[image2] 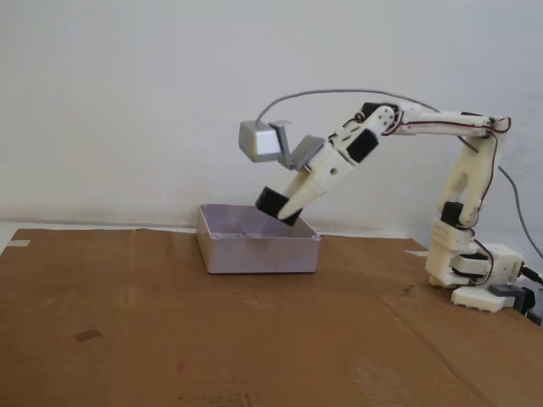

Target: Grasp a block and put it in the box.

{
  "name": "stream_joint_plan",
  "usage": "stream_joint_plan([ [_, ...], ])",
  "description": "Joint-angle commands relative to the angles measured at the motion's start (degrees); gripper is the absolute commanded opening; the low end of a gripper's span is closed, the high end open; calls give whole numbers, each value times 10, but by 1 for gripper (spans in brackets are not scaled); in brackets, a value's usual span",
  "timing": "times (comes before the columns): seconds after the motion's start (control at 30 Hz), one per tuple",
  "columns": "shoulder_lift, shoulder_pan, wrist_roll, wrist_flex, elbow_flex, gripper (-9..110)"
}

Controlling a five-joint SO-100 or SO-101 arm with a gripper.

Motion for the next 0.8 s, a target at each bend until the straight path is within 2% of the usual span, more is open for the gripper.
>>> stream_joint_plan([
  [0.0,69,52,-5,-48,-18,0],
  [0.6,25,194,-5,-54,-27,0],
  [0.77,-8,203,-5,-113,-19,0],
])
